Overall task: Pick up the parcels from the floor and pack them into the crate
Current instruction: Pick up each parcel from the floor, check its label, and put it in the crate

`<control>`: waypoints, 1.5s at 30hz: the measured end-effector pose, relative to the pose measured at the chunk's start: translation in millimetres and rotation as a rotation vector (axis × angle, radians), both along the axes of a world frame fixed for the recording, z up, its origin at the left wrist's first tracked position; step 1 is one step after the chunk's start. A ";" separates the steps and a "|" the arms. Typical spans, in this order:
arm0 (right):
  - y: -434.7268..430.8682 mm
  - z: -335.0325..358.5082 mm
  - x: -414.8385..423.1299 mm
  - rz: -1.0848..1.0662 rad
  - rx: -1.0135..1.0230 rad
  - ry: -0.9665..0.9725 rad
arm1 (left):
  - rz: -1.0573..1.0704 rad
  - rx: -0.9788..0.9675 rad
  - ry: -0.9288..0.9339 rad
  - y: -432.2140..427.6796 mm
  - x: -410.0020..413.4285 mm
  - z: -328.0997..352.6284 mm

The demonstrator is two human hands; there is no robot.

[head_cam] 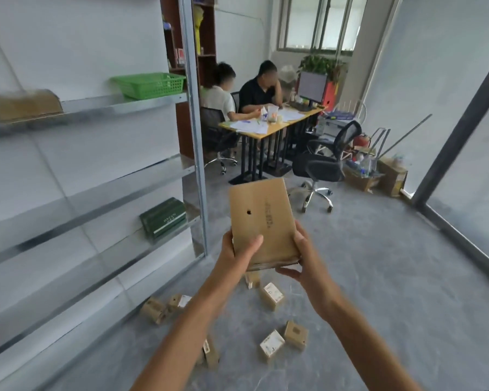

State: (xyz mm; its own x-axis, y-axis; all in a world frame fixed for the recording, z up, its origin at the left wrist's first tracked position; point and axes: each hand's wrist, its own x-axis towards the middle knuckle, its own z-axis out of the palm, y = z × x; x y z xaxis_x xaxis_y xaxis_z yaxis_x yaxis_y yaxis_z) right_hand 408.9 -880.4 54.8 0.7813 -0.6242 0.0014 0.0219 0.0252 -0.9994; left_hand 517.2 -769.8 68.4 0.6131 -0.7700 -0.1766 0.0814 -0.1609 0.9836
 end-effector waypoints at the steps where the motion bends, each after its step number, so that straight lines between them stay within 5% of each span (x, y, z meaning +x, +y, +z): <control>1: 6.2 0.9 -5.1 -0.015 -0.066 -0.004 | 0.020 0.013 -0.008 8.1 -6.0 5.8; 7: 57.2 -7.8 -45.8 -0.006 -0.670 0.001 | 0.335 -0.014 -0.028 56.6 -69.2 16.0; 11: 98.5 -12.5 -74.5 0.170 -0.819 -0.034 | 0.496 0.030 0.087 95.1 -106.4 6.1; 16: 120.3 3.0 -100.1 0.424 -0.344 -0.023 | 0.567 -0.019 0.176 157.8 -150.6 4.1; 21: 178.0 4.9 -122.1 0.698 -0.355 0.039 | 0.728 0.005 0.037 213.9 -193.2 13.6; 35: 445.3 10.4 -206.4 0.853 -0.317 0.315 | 1.175 0.153 -0.159 502.2 -331.8 0.5; 45: 579.0 2.8 -255.9 1.165 0.105 0.297 | 1.138 0.102 0.066 670.4 -412.6 -6.0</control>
